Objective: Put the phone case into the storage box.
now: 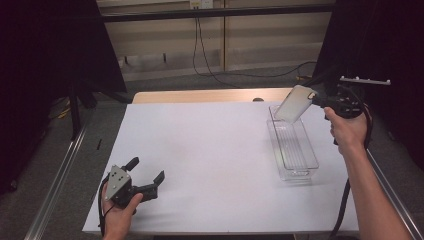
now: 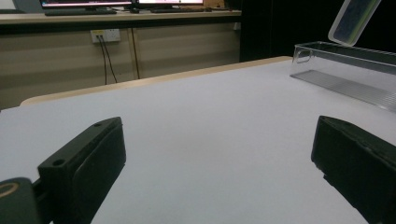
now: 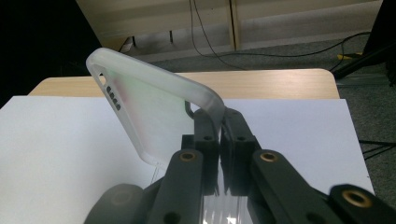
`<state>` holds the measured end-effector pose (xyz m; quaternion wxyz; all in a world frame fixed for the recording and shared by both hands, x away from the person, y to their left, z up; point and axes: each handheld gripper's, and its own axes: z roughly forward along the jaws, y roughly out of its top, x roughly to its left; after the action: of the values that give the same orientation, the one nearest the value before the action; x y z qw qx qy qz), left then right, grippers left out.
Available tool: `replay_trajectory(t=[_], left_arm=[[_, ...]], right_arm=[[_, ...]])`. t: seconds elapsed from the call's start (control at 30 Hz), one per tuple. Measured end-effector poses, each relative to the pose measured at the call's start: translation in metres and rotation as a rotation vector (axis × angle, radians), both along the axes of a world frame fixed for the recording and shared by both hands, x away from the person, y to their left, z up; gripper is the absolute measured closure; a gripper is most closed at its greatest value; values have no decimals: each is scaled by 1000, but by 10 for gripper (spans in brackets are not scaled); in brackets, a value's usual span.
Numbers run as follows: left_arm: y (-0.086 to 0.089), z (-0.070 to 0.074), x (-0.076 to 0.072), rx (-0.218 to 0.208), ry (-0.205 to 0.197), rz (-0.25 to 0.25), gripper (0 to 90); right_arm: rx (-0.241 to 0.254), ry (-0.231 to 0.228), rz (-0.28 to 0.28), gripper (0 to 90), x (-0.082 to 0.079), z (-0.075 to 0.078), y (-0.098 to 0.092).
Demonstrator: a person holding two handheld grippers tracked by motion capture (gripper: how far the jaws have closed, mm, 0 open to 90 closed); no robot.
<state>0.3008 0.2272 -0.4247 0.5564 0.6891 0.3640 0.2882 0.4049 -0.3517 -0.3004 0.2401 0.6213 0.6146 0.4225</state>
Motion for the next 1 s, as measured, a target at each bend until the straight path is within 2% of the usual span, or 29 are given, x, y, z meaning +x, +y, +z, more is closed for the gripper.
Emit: replay_trajectory(t=[0.33, 1.0], left_arm=[[-1, 0, 0, 3, -2, -5, 32], [-1, 0, 0, 6, -3, -7, 31]], right_arm=[[-46, 2, -5, 862, 6, -6, -1], [-150, 12, 9, 862, 25, -20, 12]])
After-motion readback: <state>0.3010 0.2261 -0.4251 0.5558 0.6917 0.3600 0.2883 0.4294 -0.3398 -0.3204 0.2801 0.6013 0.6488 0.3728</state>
